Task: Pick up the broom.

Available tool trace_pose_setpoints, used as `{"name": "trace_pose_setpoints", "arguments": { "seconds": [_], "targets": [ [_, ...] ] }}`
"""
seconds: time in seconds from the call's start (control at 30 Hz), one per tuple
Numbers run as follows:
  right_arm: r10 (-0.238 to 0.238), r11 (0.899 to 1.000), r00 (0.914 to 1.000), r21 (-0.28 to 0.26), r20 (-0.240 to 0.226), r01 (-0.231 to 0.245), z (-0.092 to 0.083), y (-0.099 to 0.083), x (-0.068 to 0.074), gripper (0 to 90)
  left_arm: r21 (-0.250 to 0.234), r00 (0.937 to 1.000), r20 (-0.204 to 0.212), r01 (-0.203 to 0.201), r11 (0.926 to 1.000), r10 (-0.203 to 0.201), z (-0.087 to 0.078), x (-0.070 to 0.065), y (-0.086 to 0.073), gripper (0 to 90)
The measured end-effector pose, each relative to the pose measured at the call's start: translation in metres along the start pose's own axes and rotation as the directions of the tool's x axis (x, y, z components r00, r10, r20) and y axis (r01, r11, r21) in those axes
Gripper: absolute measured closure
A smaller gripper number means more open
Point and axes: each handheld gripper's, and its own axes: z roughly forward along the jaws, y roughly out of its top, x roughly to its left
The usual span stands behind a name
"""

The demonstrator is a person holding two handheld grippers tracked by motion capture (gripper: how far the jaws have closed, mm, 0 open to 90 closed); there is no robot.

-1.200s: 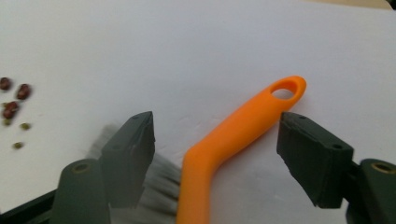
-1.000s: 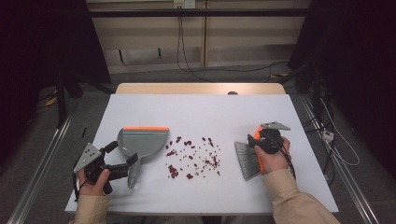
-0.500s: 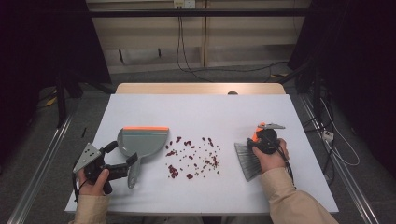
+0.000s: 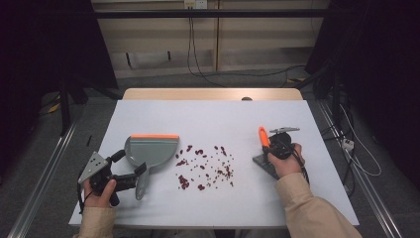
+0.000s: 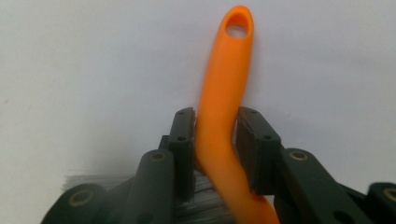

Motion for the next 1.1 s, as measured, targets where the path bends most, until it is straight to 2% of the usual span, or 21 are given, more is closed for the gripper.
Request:
{"name": "trace_pose_setpoints", "arguments": {
  "seconds": [0.07,0.2,0.3,0.37,0.47,0.5,0.53,0.6,0.67,0.77,0.83,0.9,1.1],
  "targets": [
    [-0.003,1.000,1.0000,-0.006,0.003,0.003,0.003,0.002,0.000,68.8,-0.003,1.0000,0.002,0.002,1.0000,-0.002,0.001,-0.001,0.000,2.7],
    [0.034,0.999,0.9993,0.005,-0.016,-0.034,0.006,0.006,-0.003,68.3,0.005,1.0000,0.008,0.000,1.0000,0.000,0.002,-0.001,-0.001,2.7],
    [0.014,1.000,0.9998,0.004,-0.017,-0.014,0.005,0.006,-0.004,67.4,0.004,0.9999,0.011,0.002,1.0000,-0.002,0.002,0.000,-0.001,2.7],
    [0.027,1.000,0.9993,0.009,-0.025,-0.027,0.005,0.005,-0.005,66.1,0.004,1.0000,0.008,0.000,1.0000,0.000,0.001,0.000,0.000,2.7],
    [0.006,1.000,1.0000,0.026,-0.004,-0.006,0.003,0.005,-0.004,60.7,0.004,1.0000,0.006,0.002,1.0000,-0.002,0.001,0.000,0.000,2.7],
    [0.000,0.999,0.9999,0.033,-0.011,0.000,0.003,0.006,-0.005,59.9,0.005,1.0000,0.007,0.001,1.0000,-0.001,0.001,0.000,-0.001,2.7],
    [0.000,0.999,0.9999,0.033,-0.011,0.000,0.003,0.006,-0.005,59.9,0.006,1.0000,0.010,0.002,1.0000,-0.002,0.002,0.000,-0.001,2.7],
    [0.033,0.999,0.9991,0.041,-0.028,-0.032,0.004,0.006,-0.008,60.5,0.005,0.9999,0.010,0.007,1.0000,-0.007,0.003,-0.001,-0.001,2.7],
    [0.027,0.999,0.9994,0.042,-0.023,-0.026,0.005,0.007,-0.008,61.1,0.008,0.9999,0.010,0.001,1.0000,-0.001,0.002,-0.001,-0.001,2.7],
    [0.045,0.997,0.9989,0.056,-0.010,-0.044,0.006,0.009,-0.006,62.9,0.008,0.9999,0.012,-0.002,1.0000,0.002,0.003,-0.001,0.000,2.7],
    [0.080,0.995,0.9962,0.054,-0.034,-0.078,0.007,0.008,-0.011,65.3,0.010,0.9999,0.015,-0.006,0.9999,0.006,0.003,-0.002,0.000,2.7],
    [0.093,0.995,0.9948,0.038,-0.042,-0.091,0.007,0.006,-0.012,67.1,0.008,0.9999,0.014,-0.008,0.9999,0.008,0.003,-0.003,0.000,2.7],
    [0.083,0.996,0.9962,0.033,-0.028,-0.082,0.008,0.005,-0.010,67.3,0.009,0.9999,0.013,-0.008,0.9999,0.008,0.004,-0.004,0.001,2.7]
  ]
}}
